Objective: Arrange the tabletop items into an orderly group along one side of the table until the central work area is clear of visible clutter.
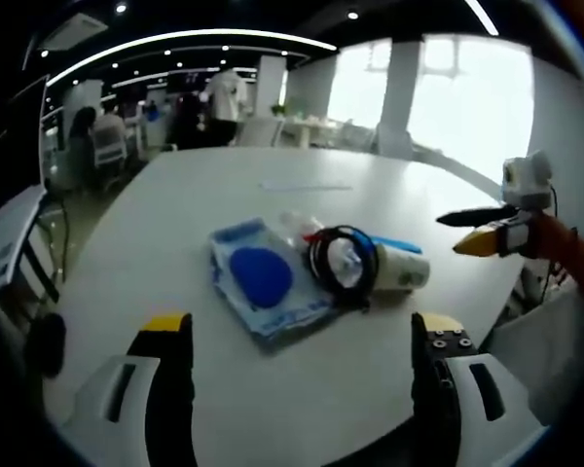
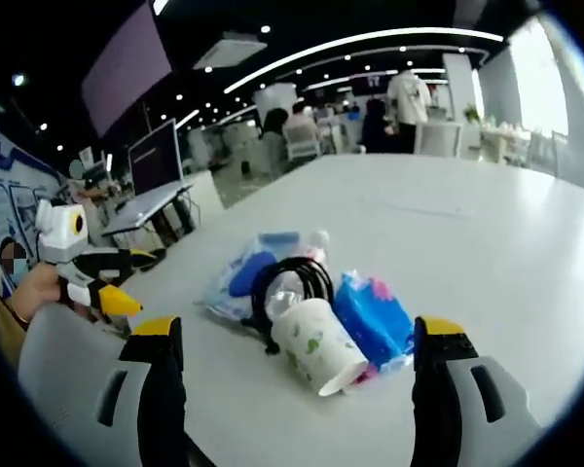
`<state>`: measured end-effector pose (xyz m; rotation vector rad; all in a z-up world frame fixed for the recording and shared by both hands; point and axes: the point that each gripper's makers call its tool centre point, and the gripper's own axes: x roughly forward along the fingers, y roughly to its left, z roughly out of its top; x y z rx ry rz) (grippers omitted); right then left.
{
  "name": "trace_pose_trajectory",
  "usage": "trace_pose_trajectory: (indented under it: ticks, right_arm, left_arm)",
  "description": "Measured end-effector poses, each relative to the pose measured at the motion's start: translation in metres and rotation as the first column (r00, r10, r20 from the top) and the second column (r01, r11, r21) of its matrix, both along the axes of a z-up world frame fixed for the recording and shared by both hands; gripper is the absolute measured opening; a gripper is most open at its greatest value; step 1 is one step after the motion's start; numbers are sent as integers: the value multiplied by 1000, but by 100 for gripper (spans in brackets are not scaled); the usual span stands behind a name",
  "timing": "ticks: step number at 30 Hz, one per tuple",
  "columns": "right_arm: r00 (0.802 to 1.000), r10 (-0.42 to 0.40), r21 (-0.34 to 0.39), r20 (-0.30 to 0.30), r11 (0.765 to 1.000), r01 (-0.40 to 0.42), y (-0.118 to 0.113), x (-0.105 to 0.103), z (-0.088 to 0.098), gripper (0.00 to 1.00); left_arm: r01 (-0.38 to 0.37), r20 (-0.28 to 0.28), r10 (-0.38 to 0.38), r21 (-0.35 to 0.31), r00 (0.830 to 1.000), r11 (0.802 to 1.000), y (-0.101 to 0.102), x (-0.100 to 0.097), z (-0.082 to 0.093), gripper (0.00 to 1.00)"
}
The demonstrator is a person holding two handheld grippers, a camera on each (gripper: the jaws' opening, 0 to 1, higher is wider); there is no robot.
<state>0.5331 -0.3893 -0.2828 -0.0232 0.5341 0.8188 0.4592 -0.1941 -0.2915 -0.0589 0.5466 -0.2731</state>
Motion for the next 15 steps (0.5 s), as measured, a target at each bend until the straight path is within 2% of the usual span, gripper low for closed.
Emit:
trace_pose_trajectory:
  ticks: [8,15]
  right_arm:
    - [998,55,-101,8,993,-54,4,10,-8,94]
    - [997,83,-200,-2,976,-81,2,11,-31,90]
  left_arm:
    - [-4,-14,4,1,1000,1000,4,1,-4,90]
    - [-6,-14,6,2,1000,1000,5,2,-4,89]
